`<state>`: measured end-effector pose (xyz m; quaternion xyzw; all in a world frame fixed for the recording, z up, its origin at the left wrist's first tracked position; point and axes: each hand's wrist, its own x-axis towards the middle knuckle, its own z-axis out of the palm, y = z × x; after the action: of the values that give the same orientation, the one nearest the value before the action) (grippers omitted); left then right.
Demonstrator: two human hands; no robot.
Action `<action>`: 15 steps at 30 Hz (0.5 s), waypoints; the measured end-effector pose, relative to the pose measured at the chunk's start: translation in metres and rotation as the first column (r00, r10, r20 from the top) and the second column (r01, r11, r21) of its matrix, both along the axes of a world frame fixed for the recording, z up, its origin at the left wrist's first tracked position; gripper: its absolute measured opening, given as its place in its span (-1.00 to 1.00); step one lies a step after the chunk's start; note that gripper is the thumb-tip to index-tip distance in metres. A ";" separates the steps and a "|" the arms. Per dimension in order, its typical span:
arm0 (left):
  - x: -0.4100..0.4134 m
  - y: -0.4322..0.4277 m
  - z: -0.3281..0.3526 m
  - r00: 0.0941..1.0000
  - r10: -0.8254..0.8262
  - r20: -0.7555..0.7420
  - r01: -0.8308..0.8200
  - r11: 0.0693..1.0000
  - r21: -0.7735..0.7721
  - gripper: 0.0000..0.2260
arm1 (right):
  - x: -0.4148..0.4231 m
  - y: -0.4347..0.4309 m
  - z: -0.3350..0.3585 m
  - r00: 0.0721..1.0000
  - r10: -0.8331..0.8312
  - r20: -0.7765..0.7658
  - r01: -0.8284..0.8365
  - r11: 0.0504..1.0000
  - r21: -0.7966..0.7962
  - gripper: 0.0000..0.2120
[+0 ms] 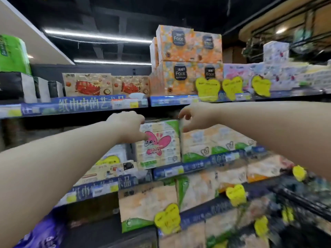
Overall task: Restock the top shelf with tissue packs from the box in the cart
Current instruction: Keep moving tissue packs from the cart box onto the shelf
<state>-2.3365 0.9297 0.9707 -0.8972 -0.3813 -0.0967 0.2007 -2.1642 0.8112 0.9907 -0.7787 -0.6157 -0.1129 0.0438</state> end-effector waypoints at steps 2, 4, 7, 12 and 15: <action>0.023 -0.021 -0.012 0.999 -0.052 -0.005 0.052 0.998 -0.021 -0.45 | 0.016 -0.031 -0.012 0.998 -0.067 -0.015 0.066 0.998 -0.017 -0.45; 0.049 -0.044 -0.025 0.992 -0.124 -0.019 0.124 0.992 -0.034 -0.50 | 0.035 -0.066 -0.024 0.989 -0.136 -0.060 0.134 0.990 -0.043 -0.44; 0.094 -0.080 -0.045 0.973 -0.228 -0.036 0.224 0.970 -0.092 -0.48 | 0.066 -0.124 -0.041 0.966 -0.238 -0.102 0.233 0.970 -0.064 -0.44; 0.197 -0.173 -0.072 0.921 -0.386 -0.051 0.376 0.915 -0.144 -0.44 | 0.131 -0.248 -0.068 0.902 -0.424 -0.087 0.413 0.903 -0.117 -0.45; 0.266 -0.242 -0.089 0.866 -0.497 -0.063 0.483 0.862 -0.154 -0.42 | 0.175 -0.333 -0.080 0.847 -0.523 -0.093 0.504 0.847 -0.170 -0.47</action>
<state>-2.0706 0.6878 0.8818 -0.9797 -0.1356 -0.0736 0.1280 -1.9892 0.4782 0.9104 -0.9220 -0.3864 -0.0240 -0.0006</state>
